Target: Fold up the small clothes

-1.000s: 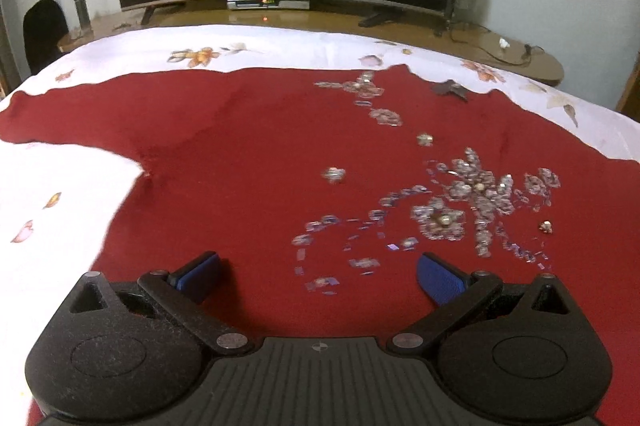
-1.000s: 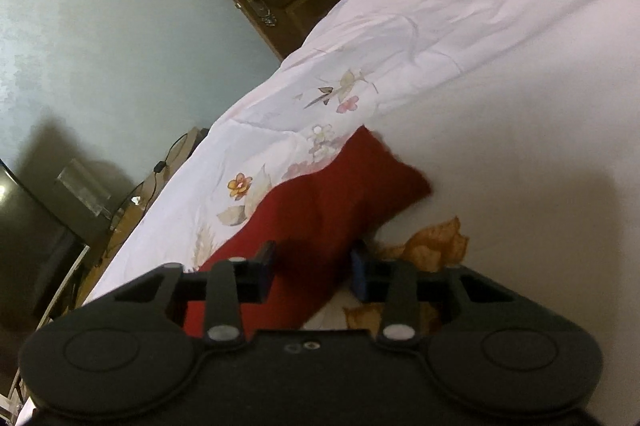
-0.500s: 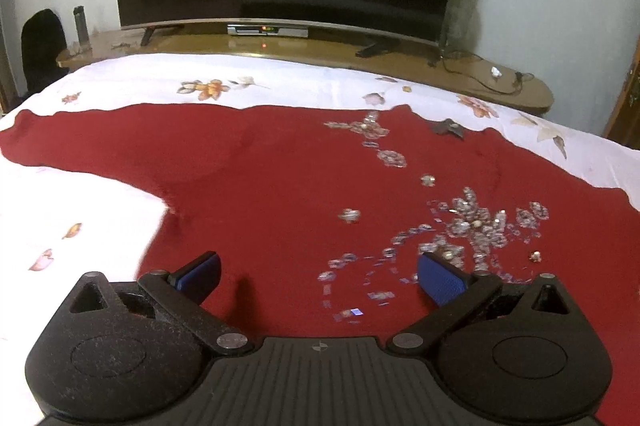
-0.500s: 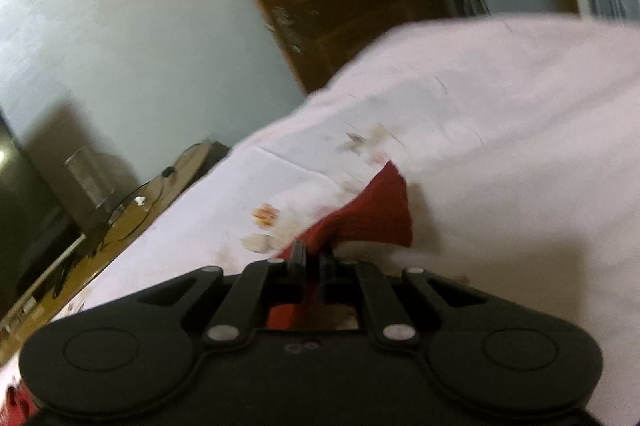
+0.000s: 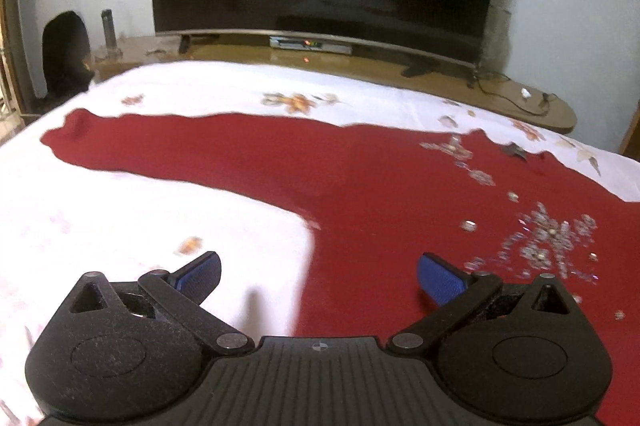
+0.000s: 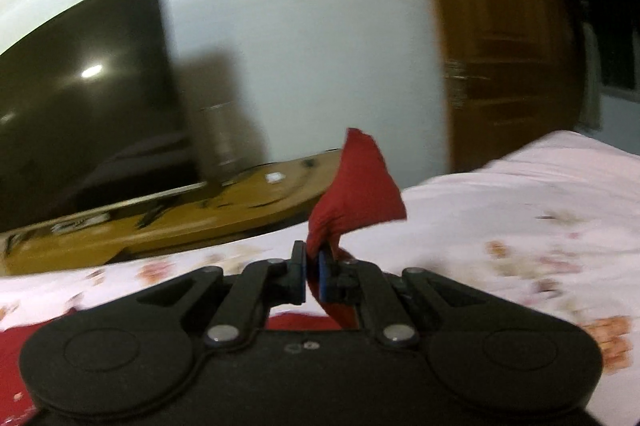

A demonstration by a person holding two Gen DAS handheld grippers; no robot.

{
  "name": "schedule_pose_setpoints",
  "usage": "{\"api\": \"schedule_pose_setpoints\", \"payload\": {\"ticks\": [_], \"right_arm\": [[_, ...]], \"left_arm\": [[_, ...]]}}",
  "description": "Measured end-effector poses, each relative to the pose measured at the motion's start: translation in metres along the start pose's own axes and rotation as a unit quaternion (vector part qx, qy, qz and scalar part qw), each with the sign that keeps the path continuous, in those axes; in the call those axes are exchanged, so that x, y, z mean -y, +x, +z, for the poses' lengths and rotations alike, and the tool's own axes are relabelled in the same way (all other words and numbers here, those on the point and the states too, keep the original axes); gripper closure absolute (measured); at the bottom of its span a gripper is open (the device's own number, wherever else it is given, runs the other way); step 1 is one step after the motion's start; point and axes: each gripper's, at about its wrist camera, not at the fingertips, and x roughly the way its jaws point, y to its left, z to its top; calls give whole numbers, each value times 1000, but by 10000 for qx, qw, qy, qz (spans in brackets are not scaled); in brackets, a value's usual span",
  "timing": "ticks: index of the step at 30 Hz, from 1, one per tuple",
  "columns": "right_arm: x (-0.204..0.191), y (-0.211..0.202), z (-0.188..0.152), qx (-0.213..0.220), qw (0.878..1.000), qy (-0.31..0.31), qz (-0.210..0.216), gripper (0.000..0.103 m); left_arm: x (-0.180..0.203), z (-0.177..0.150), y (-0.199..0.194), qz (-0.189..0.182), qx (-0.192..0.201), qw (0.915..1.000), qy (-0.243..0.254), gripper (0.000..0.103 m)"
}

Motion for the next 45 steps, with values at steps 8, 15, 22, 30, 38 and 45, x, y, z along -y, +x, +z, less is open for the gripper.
{"api": "schedule_pose_setpoints", "payload": {"ticks": [8, 15, 22, 30, 38, 45], "right_arm": [[-129, 19, -40, -399, 9931, -722, 838, 97], [-204, 27, -100, -967, 9772, -1384, 1291, 91], [-218, -2, -119, -742, 9683, -1824, 1537, 54], [-141, -32, -101, -692, 9875, -1158, 818, 59], [-81, -38, -96, -740, 9957, -533, 130, 58], [-37, -38, -101, -1015, 9944, 131, -277, 57]], "left_arm": [[-59, 13, 5, -129, 129, 9996, -235, 0], [-79, 18, 23, -667, -210, 9961, -539, 0], [-36, 38, 49, -1610, -306, 9854, -469, 2], [79, 45, 97, -2559, -696, 9642, -60, 40], [140, 52, 146, -2743, -1203, 9540, -135, 43], [158, 67, 142, -2890, -956, 9525, 66, 100]]}}
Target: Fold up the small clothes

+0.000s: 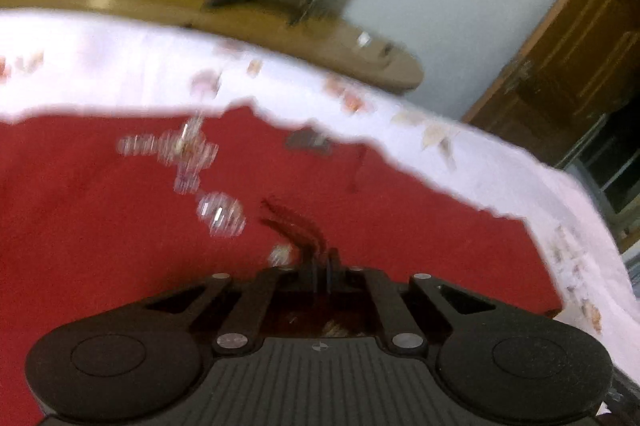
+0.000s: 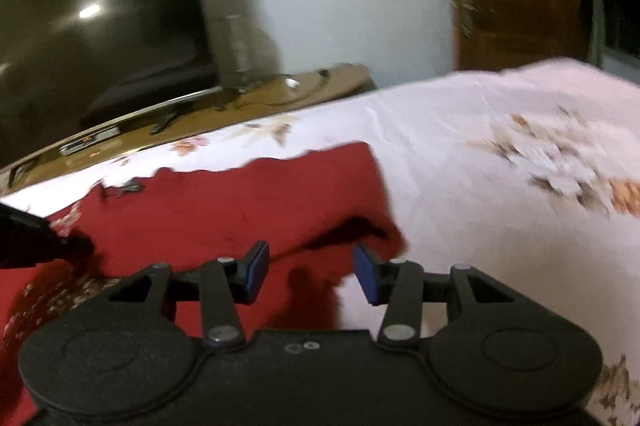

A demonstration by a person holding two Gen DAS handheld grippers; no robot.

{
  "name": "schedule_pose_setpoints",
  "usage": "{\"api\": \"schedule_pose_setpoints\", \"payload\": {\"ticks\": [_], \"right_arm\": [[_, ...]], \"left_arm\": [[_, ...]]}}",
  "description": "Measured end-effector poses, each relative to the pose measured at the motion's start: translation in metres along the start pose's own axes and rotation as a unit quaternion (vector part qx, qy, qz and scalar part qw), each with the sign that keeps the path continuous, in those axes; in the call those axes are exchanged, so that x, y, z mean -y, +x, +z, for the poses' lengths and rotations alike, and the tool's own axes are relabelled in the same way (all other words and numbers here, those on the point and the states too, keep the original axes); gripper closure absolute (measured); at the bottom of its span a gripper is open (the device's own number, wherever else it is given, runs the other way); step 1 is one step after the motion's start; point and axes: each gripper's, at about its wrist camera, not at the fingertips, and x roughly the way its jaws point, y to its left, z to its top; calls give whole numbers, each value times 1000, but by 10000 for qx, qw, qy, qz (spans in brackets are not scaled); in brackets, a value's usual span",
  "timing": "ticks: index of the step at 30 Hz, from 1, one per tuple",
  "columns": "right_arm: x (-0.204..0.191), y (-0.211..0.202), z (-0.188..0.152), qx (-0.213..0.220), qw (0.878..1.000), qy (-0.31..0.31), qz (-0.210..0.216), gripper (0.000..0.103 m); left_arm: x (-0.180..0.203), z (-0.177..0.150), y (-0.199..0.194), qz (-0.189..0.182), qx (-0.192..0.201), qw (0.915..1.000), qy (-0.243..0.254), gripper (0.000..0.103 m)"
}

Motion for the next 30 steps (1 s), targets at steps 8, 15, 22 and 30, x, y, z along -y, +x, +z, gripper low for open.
{"api": "schedule_pose_setpoints", "payload": {"ticks": [8, 15, 22, 30], "right_arm": [[18, 27, -1, -486, 9969, 622, 55, 55], [10, 38, -2, -626, 9972, 384, 146, 56], [4, 42, -4, -627, 9980, 6, 72, 66], [0, 43, -1, -733, 9963, -414, 171, 75]], "left_arm": [[-5, 32, -79, -366, 642, 9972, 100, 100], [-86, 9, -99, 280, 326, 9986, -314, 100], [-134, -20, -80, 712, 36, 9954, -636, 100], [-126, -25, -75, 851, 122, 9954, -412, 100]]}}
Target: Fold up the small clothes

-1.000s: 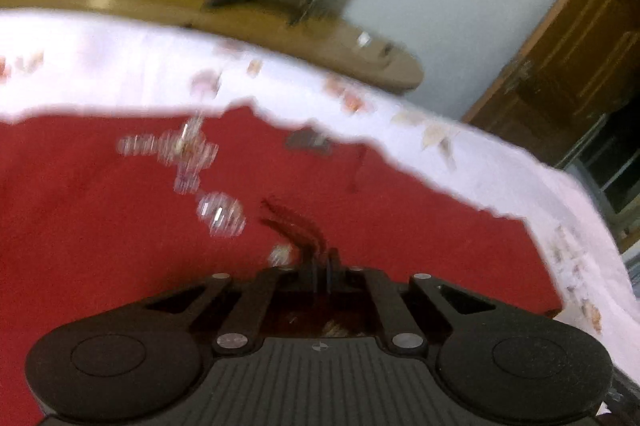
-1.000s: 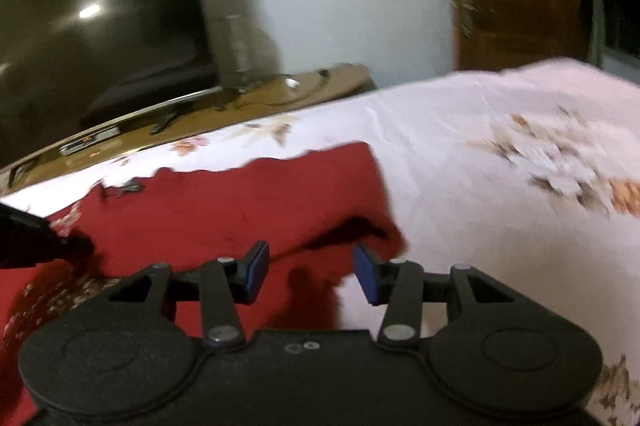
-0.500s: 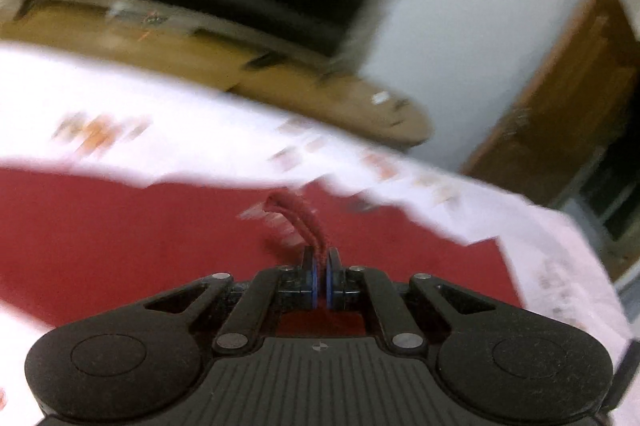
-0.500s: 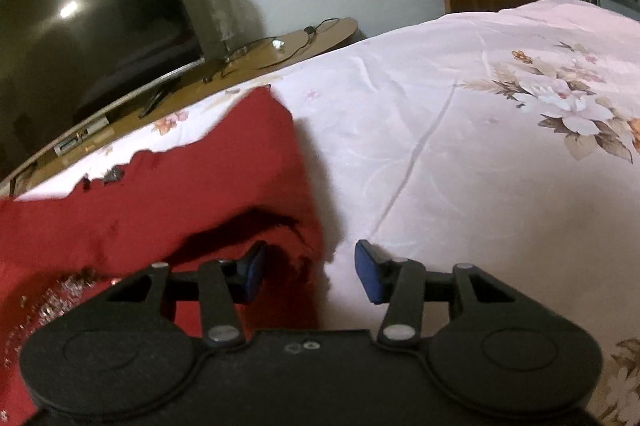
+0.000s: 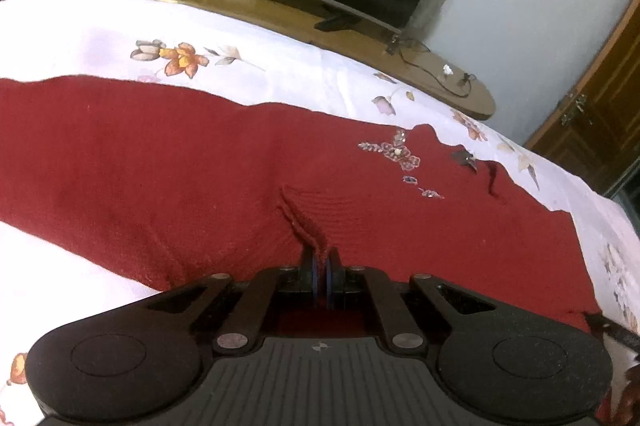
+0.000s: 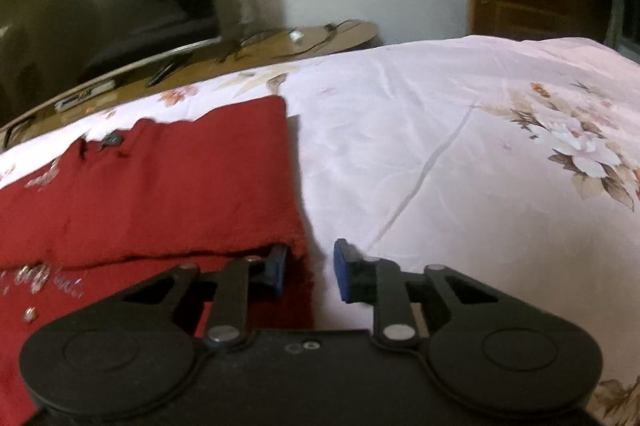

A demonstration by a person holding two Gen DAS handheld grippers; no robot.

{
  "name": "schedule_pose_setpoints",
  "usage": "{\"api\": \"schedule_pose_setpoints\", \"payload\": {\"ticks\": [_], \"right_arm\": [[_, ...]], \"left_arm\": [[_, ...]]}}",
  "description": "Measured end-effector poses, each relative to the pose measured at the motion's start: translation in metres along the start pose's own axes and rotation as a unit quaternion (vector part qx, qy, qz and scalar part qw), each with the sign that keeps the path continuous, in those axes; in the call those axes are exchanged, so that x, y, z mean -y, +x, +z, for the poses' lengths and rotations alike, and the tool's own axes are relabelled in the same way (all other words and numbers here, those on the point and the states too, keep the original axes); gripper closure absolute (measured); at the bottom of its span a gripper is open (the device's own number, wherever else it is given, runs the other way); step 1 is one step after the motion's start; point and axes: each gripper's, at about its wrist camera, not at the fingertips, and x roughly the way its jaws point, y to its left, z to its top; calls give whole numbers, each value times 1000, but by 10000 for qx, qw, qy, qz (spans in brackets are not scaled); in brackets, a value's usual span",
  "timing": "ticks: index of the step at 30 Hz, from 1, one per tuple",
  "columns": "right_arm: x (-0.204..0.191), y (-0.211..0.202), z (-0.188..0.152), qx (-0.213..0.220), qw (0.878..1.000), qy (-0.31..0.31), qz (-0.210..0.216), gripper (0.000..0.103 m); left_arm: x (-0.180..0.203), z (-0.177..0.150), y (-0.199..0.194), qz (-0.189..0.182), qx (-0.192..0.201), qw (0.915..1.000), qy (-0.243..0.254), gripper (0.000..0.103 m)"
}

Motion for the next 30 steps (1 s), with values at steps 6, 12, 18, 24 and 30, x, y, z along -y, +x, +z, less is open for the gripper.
{"api": "schedule_pose_setpoints", "payload": {"ticks": [6, 12, 18, 24, 30], "right_arm": [[23, -15, 26, 650, 9942, 297, 798, 62], [30, 80, 70, -149, 9866, 1003, 1280, 61], [29, 71, 71, 105, 9919, 750, 1016, 95], [10, 76, 64, 0, 9988, 164, 471, 84], [13, 21, 51, 626, 9976, 63, 281, 42]], "left_arm": [[-4, -3, 0, -72, 94, 9999, -71, 100], [-2, -3, 0, -42, 159, 9999, -39, 100], [3, -6, -1, 212, 256, 9992, 241, 100], [9, -4, 0, 335, 371, 9985, 241, 89], [-39, -20, -71, 519, 1322, 9895, -283, 14]]}}
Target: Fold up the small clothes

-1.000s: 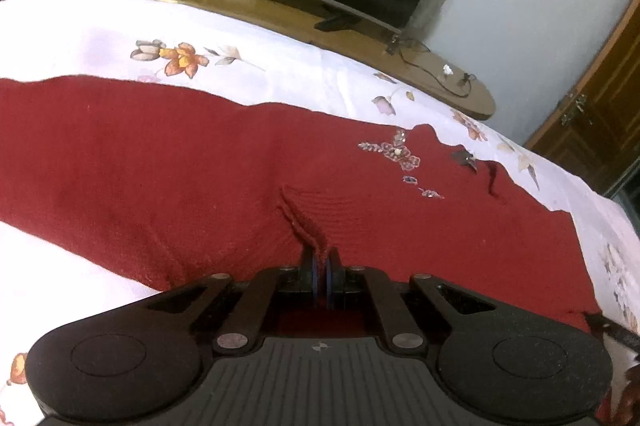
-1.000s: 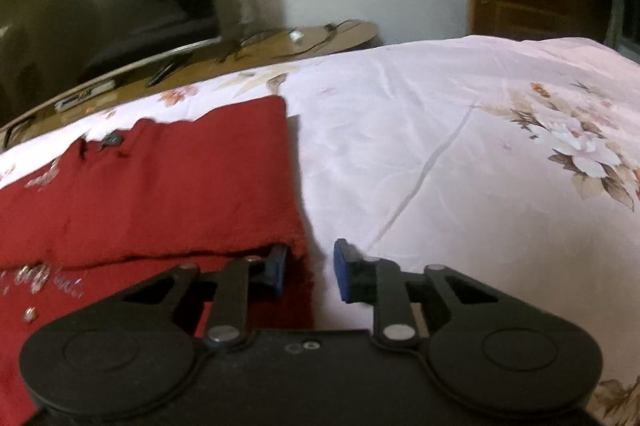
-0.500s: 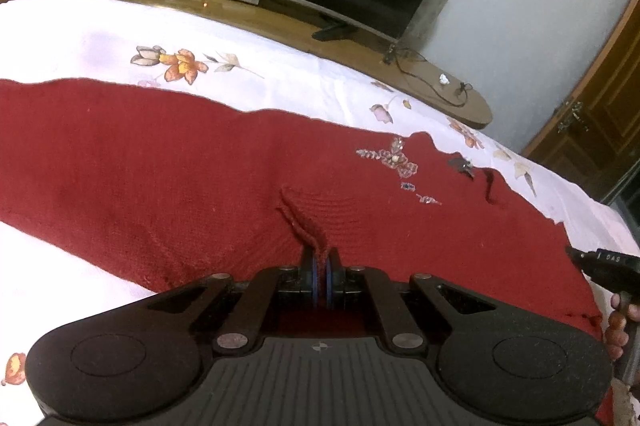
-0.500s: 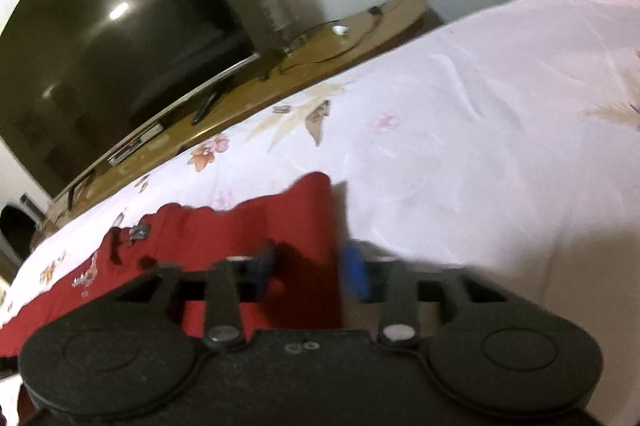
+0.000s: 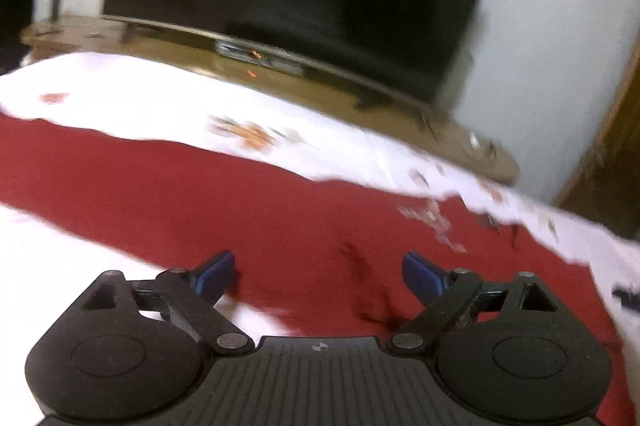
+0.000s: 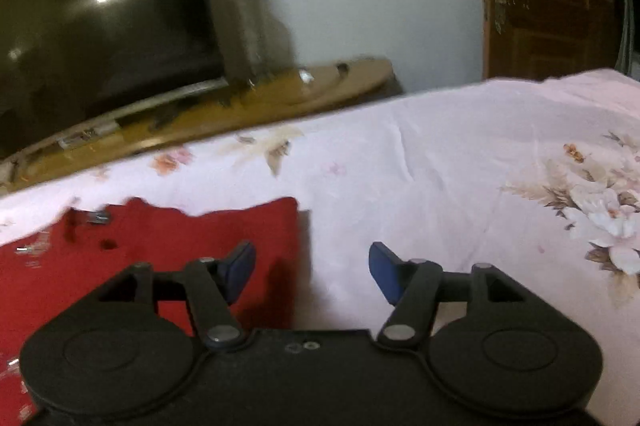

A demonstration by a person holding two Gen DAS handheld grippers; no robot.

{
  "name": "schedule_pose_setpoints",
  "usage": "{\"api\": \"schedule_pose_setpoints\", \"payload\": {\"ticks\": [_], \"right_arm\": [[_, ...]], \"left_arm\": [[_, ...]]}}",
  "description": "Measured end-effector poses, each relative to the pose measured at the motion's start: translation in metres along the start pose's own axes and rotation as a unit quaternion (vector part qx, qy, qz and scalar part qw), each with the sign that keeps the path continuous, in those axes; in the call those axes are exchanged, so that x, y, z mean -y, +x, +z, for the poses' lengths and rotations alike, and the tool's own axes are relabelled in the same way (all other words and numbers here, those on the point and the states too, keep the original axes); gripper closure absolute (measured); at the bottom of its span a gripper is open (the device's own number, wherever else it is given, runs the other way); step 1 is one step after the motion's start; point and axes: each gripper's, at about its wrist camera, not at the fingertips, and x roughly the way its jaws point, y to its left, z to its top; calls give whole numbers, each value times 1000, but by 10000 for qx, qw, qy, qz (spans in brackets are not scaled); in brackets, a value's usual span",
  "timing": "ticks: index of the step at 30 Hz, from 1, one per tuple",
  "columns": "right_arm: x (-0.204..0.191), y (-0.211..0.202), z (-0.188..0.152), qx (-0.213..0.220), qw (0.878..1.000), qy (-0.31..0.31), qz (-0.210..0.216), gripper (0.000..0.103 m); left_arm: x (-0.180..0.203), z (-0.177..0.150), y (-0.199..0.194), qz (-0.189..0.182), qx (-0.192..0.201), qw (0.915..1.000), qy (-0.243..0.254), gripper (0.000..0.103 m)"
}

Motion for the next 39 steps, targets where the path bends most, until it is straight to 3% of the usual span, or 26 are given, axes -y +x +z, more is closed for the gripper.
{"api": "schedule_pose_setpoints", "payload": {"ticks": [2, 3, 5, 8, 12, 15, 21, 22, 23, 24, 25, 28, 31, 36, 39], "right_arm": [[0, -23, -10, 36, 9999, 72, 104, 42], [1, -32, -16, 28, 9999, 79, 108, 42], [1, -47, -29, -72, 9999, 112, 77, 42], [-5, -60, -41, -261, 9996, 129, 59, 42], [-24, -68, -45, -345, 9992, 195, 89, 42], [-44, -76, -43, -291, 9994, 130, 157, 42], [-78, -91, -33, -172, 9993, -60, 317, 42], [-80, -93, -32, -162, 9993, -79, 317, 42], [-82, -94, -30, -156, 9994, -77, 298, 42], [-83, -95, -28, -154, 9995, -46, 275, 42], [-83, -96, -27, -151, 9995, -5, 268, 42], [-81, -96, -23, -133, 9995, 106, 247, 42], [-81, -98, -22, -108, 9995, 119, 256, 42], [-78, -94, -27, -160, 9993, 180, 282, 42], [-73, -87, -29, -207, 9989, 242, 343, 42]], "left_arm": [[-40, 2, -15, 211, 151, 9985, -490, 17], [-69, 4, -23, 408, 217, 9959, -780, 29], [-120, 10, -33, 745, 258, 9876, -1360, 40], [-187, 21, -46, 1087, 504, 9706, -2087, 40], [-253, 41, -47, 1232, 607, 9521, -2732, 40], [-287, 48, -38, 965, 621, 9426, -3137, 40], [-316, 60, -18, 692, 828, 9360, -3350, 44], [-318, 61, -15, 736, 833, 9359, -3343, 49], [-319, 63, -10, 821, 817, 9364, -3313, 63], [-323, 64, -4, 975, 774, 9365, -3278, 87], [-327, 64, 1, 1141, 677, 9361, -3258, 97], [-334, 67, 3, 1077, 773, 9364, -3249, 98], [-307, 73, -11, 1196, 975, 9476, -2795, 99], [-244, 87, -28, 839, 1376, 9645, -2093, 99], [-193, 88, -34, 567, 1420, 9754, -1585, 99]]}}
